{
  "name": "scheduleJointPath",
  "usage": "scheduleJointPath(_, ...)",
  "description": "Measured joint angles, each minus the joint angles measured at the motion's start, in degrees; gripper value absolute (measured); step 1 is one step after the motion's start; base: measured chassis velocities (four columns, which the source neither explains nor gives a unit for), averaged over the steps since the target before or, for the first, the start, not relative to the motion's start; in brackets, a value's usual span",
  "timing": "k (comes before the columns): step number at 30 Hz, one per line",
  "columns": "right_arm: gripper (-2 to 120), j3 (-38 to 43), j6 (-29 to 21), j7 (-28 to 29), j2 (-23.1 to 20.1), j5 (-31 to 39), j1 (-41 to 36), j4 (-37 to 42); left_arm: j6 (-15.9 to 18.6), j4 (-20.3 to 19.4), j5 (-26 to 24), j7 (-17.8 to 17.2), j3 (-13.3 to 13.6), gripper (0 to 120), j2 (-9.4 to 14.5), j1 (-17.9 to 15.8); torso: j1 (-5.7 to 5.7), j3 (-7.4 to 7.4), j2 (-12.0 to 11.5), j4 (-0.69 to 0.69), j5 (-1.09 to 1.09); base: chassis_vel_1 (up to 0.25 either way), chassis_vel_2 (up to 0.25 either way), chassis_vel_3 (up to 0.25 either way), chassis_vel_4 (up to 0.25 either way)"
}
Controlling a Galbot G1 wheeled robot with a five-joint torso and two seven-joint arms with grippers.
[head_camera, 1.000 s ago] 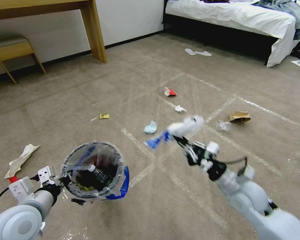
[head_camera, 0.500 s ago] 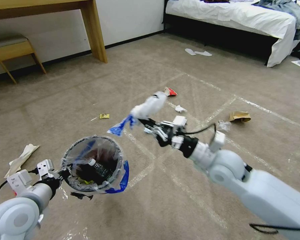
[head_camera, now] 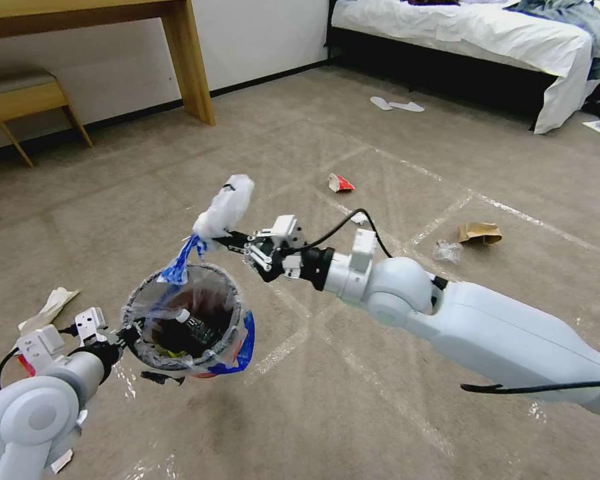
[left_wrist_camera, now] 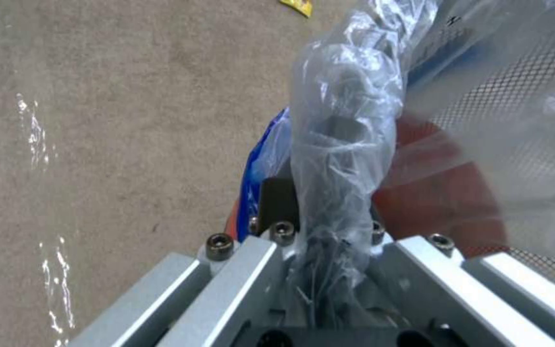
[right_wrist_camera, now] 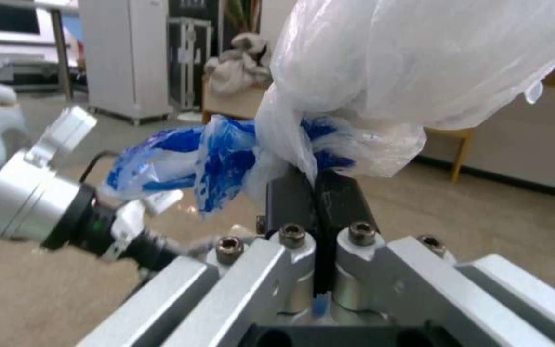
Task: Pick up the trash bin and place the garbage on the floor into it.
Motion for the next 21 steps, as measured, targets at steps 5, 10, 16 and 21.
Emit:
scheduleJointPath(5, 0, -2.9, -0.3, 0.1, 0.2, -0.6, 1.0, -0.7, 0.0, 0.8, -0.6, -0.1, 0.0, 1, 0.5, -0.8, 0.0, 0.0, 0.0, -0.01, 0.0, 0.0, 0.0, 0.0, 0.0)
scheduleJointPath(10, 0, -5.9, -0.5, 0.1, 0.8, -1.8, 2.6, -1.5, 0.0, 1.5, -0.6, -0.1, 0.3, 1, 0.6, -1.6, 0.0, 0.0, 0.0, -0.01, 0.0, 0.0, 0.0, 0.0, 0.0)
scheduleJointPath(16, 0, -10.3, -0.5, -0.1, 2.7, -3.3, 6.5, -4.0, 0.0, 1.8, -0.7, -0.2, 0.5, 1, 0.4, -2.2, 0.0, 0.0, 0.0, 0.0, 0.0, 0.0, 0.0, 0.0, 0.0)
scheduleJointPath(21, 0, -13.0, -0.5, -0.5, 4.1, -4.0, 8.7, -5.7, 0.0, 1.6, -0.7, -0.3, 0.5, 1, 0.3, -2.0, 0.0, 0.0, 0.0, 0.0, 0.0, 0.0, 0.0, 0.0, 0.0)
